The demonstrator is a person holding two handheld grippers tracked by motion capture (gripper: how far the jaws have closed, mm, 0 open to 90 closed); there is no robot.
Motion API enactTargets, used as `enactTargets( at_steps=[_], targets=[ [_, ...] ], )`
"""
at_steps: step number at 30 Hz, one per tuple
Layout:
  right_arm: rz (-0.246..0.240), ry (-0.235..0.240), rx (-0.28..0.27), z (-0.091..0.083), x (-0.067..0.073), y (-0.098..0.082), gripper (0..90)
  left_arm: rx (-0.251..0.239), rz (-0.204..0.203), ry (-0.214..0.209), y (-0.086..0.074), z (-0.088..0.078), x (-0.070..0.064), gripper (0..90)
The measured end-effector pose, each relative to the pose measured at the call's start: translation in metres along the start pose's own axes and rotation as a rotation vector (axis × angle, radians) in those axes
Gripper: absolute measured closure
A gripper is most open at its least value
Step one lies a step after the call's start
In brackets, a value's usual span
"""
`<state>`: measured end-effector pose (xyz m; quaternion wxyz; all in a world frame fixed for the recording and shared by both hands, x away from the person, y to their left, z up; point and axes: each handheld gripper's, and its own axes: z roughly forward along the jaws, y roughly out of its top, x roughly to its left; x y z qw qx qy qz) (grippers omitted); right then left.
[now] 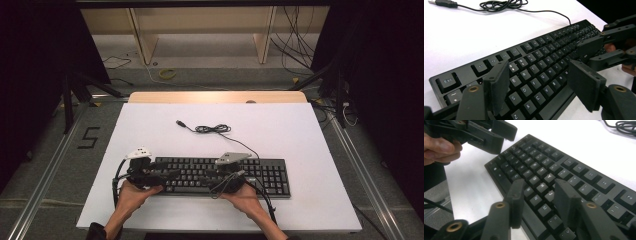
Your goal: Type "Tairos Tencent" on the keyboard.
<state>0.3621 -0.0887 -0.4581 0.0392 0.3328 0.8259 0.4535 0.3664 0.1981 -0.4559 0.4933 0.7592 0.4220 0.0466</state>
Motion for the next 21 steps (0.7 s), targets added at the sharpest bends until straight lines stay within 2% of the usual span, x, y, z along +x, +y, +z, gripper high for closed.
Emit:
enactTargets(
  at_steps=[12, 21],
  targets=[
    [-0.02, 0.0, 0.045, 0.015, 0.003, -0.001, 82.1, -0.018, 0.011, -0.019, -0.006, -0.005, -0.003, 32.6],
    [-0.033, -0.001, 0.072, 0.024, 0.003, -0.002, 90.0, -0.02, 0.022, -0.021, -0.01, -0.007, -0.005, 32.2]
  ],
)
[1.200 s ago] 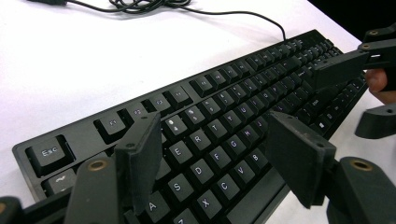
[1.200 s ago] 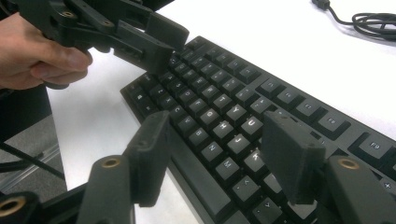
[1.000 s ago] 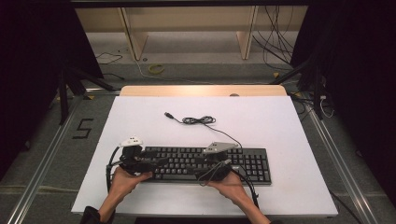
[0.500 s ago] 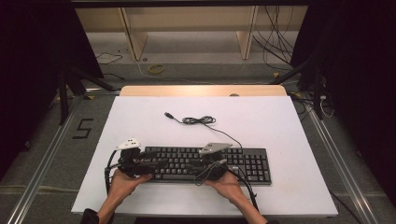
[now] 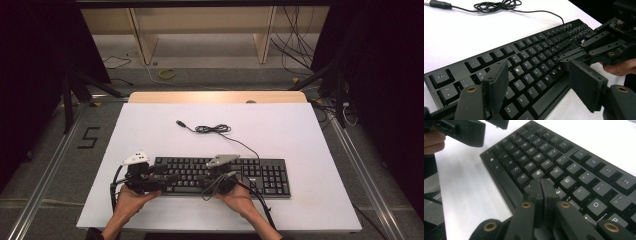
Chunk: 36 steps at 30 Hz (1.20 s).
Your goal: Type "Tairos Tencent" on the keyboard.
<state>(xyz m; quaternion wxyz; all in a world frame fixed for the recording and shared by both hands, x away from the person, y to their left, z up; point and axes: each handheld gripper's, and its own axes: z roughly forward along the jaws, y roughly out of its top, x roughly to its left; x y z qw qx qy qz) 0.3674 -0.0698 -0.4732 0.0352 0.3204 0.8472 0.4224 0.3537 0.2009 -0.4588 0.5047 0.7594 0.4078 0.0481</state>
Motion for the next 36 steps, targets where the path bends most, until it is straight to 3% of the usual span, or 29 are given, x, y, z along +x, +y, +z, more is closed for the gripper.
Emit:
enactTargets(
  at_steps=[25, 28, 36],
  targets=[
    [-0.015, -0.015, 0.044, 0.014, 0.0, -0.003, 90.0, 0.018, 0.01, -0.008, -0.005, 0.0, -0.001, 32.1],
    [-0.004, -0.012, 0.039, 0.013, 0.0, -0.003, 89.7, 0.022, 0.012, -0.005, -0.005, 0.0, -0.001, 32.1],
    [0.024, 0.019, -0.027, -0.003, -0.003, 0.002, 76.3, 0.035, 0.021, -0.004, -0.006, 0.002, 0.0, 34.4]
  ],
)
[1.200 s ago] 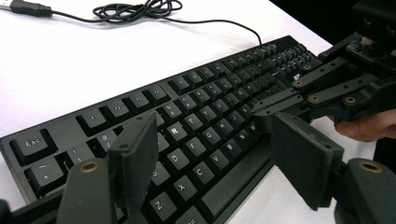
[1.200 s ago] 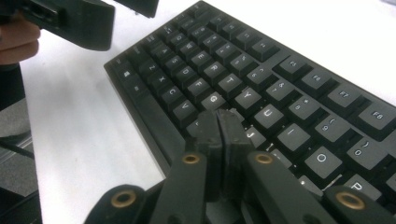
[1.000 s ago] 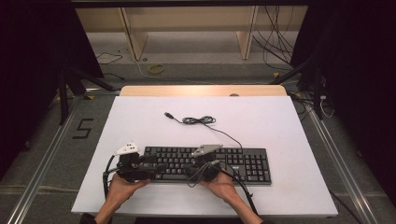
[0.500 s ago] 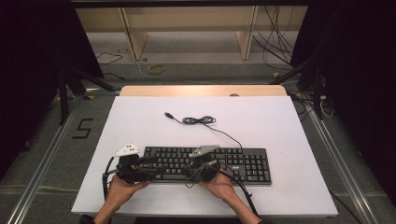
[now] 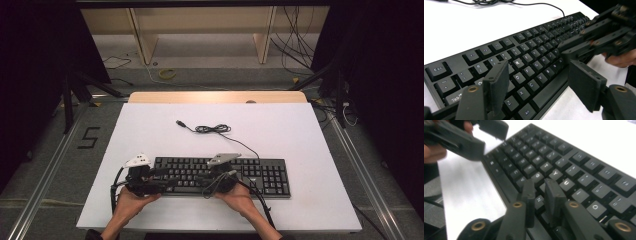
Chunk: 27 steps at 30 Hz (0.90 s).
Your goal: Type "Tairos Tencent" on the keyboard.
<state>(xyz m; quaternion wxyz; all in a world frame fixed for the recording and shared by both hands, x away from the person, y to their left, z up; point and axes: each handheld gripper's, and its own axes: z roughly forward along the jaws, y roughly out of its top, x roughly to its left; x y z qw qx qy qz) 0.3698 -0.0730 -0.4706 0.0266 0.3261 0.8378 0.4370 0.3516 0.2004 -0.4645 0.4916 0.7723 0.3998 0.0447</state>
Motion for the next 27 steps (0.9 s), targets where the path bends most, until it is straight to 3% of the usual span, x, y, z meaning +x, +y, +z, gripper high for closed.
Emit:
enactTargets(
  at_steps=[15, 27],
  targets=[
    [0.026, 0.019, -0.047, -0.017, -0.001, 0.001, 50.5, 0.031, 0.013, -0.016, 0.0, 0.005, -0.003, 44.6],
    [0.037, 0.008, -0.063, -0.025, -0.002, -0.001, 42.6, 0.063, 0.031, -0.021, 0.002, 0.008, -0.004, 58.6]
  ],
)
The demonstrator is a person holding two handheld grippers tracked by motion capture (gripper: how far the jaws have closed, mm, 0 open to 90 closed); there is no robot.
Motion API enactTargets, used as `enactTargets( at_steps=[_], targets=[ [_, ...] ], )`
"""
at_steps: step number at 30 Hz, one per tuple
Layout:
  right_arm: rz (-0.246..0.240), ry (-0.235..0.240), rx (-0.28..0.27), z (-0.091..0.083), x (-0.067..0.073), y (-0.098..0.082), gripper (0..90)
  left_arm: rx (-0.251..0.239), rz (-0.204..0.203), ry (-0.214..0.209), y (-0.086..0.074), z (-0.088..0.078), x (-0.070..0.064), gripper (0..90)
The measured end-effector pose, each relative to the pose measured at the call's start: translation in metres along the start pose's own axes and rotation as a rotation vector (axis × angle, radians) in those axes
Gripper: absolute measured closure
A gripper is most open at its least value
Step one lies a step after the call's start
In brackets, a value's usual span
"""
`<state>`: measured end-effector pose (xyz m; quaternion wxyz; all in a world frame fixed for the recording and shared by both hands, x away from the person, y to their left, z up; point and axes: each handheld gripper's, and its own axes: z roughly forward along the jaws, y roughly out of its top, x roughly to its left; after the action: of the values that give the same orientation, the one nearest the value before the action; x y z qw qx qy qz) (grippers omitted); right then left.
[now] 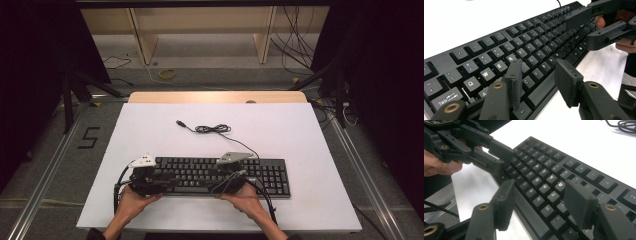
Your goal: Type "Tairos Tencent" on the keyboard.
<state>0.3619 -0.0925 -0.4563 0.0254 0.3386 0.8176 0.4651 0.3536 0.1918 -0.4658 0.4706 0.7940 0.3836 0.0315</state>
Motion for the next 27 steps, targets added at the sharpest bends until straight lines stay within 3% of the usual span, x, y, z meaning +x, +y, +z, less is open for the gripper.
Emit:
enactTargets(
  at_steps=[27],
  targets=[
    [0.004, -0.006, -0.021, -0.011, 0.001, -0.005, 35.9, 0.09, 0.066, 0.032, 0.004, 0.015, -0.002, 88.5]
  ],
)
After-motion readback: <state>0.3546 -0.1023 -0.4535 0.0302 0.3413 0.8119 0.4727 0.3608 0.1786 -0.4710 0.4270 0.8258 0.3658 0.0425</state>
